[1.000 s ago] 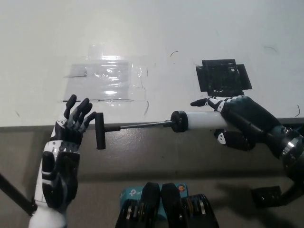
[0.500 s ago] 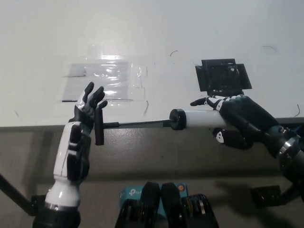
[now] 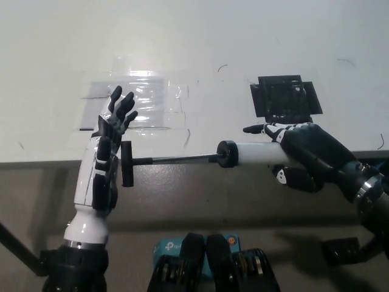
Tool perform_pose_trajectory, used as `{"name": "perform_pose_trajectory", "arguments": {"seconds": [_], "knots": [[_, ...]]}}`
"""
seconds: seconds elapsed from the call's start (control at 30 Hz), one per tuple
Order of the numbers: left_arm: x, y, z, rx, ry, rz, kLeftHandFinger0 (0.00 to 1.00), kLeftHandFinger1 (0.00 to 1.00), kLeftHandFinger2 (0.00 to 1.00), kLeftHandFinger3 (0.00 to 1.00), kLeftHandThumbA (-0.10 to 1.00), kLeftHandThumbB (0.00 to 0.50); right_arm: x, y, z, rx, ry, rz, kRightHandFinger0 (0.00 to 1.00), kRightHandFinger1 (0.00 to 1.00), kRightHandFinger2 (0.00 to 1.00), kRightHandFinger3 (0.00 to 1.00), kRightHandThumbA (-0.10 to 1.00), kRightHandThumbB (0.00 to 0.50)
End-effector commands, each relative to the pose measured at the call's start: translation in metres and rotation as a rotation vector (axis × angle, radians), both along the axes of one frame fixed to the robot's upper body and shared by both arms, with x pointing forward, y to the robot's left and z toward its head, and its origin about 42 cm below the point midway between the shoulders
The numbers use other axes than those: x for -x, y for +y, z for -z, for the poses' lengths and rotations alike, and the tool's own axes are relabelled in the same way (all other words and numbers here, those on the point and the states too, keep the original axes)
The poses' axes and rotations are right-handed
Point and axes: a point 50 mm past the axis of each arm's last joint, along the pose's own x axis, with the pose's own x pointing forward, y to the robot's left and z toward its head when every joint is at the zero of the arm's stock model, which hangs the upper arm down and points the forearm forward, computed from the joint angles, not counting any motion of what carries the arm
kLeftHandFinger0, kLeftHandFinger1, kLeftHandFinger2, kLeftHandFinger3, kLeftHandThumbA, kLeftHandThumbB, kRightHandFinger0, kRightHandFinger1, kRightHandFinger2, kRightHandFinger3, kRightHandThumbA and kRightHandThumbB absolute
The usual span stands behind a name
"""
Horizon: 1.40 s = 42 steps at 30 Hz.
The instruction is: The robot uses right hand to pick up a small white air pumper and uses its left hand to compress it, and then puts it on the desk
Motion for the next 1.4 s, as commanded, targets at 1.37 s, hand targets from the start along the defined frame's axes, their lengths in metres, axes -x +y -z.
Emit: {"name": "perform_pose_trajectory", "arguments": {"seconds": [1.37], "knots": [[-0.006,-0.021,-0.008,-0.04,0.023,-0.016,1.0,1.0,1.0,1.0,1.0,0.251,0.01,0.021,-0.022,0.018,-0.08,-0.05,0.12,0.52,0.81,0.88,-0.1,0.136]]}}
